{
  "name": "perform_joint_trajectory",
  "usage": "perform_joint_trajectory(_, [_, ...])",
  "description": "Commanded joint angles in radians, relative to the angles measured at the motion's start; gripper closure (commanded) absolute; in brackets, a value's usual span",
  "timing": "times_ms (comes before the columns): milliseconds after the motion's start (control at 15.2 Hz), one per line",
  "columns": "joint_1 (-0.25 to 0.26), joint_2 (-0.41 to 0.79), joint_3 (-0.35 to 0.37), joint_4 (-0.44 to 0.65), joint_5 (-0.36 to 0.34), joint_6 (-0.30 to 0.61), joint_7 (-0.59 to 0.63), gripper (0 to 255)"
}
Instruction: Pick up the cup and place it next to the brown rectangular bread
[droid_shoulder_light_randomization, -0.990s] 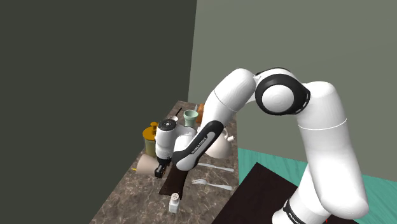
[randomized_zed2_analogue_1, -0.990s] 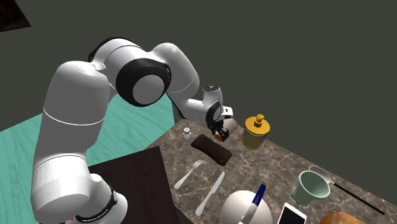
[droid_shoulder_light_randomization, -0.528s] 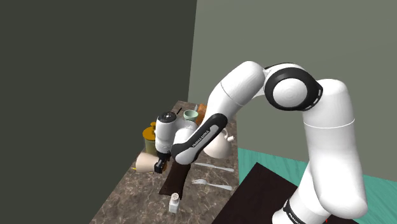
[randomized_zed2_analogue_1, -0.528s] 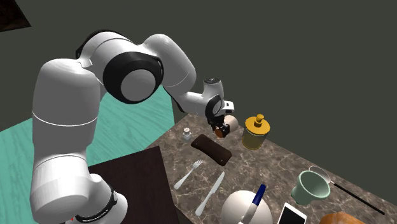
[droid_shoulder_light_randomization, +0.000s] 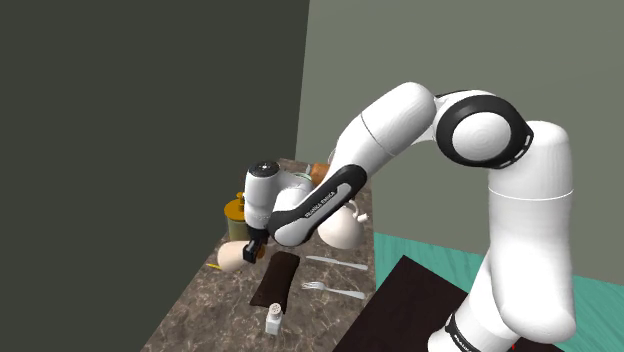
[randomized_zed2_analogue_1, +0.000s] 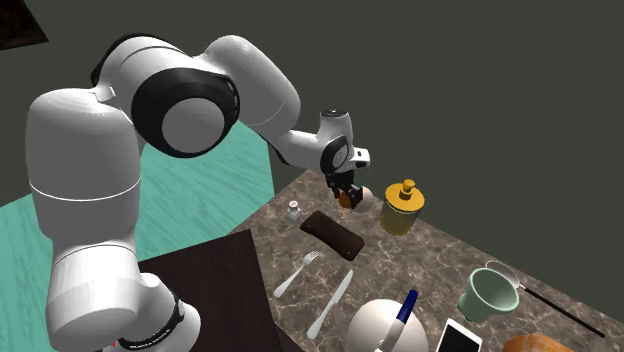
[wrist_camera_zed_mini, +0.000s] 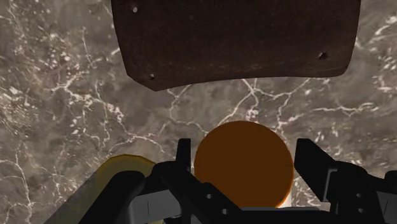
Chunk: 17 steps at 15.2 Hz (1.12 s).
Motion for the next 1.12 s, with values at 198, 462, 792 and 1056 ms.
perform_joint_trajectory(198, [-0.011, -0.049, 0.017, 0.003, 0.029, -0.051, -0.027, 255])
perform_joint_trajectory(462, [-0.019, -0.089, 0.029, 0.007, 0.052, -0.093, -0.048, 255])
perform_joint_trajectory(792, [-0.026, -0.135, 0.041, 0.017, 0.08, -0.146, -0.072, 255])
perform_joint_trajectory(1056, [-0.031, -0.169, 0.049, 0.03, 0.1, -0.19, -0.091, 255])
